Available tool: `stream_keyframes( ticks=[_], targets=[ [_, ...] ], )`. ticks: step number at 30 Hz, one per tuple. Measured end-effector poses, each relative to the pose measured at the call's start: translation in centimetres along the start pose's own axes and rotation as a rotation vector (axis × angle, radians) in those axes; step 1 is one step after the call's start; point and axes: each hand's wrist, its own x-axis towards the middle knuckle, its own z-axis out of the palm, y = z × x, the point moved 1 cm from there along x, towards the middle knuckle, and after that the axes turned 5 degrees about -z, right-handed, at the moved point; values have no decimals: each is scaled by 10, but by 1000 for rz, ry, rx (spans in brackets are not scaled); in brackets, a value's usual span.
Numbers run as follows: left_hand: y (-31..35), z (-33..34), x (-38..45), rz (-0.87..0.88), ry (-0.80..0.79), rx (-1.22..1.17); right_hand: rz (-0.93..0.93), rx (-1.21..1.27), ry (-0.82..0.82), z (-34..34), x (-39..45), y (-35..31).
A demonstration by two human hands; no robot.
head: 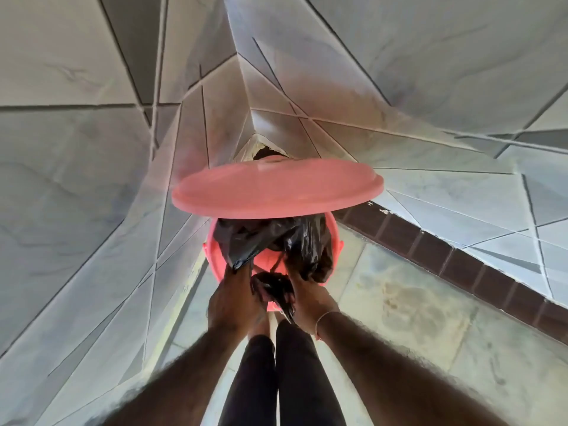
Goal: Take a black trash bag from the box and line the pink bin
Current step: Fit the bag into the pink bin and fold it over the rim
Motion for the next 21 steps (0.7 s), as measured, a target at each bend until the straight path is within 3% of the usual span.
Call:
stream_keyframes(
  ticks=[4, 7, 12, 15, 21],
  targets=[
    [-15, -4, 9, -132, 45, -79, -186, -120, -126, 20, 6, -29],
    [-28, -11, 10, -108, 152, -107, -261, -103, 10, 20, 12, -49],
    [-27, -4, 6, -1, 84, -93, 2, 105, 332, -21, 23, -13],
    [-23, 6, 6, 11, 87, -107, 121, 104, 512, -41, 10, 21],
    [-39, 13, -11, -159, 67, -128, 178, -23, 447, -26, -24, 67]
  ],
)
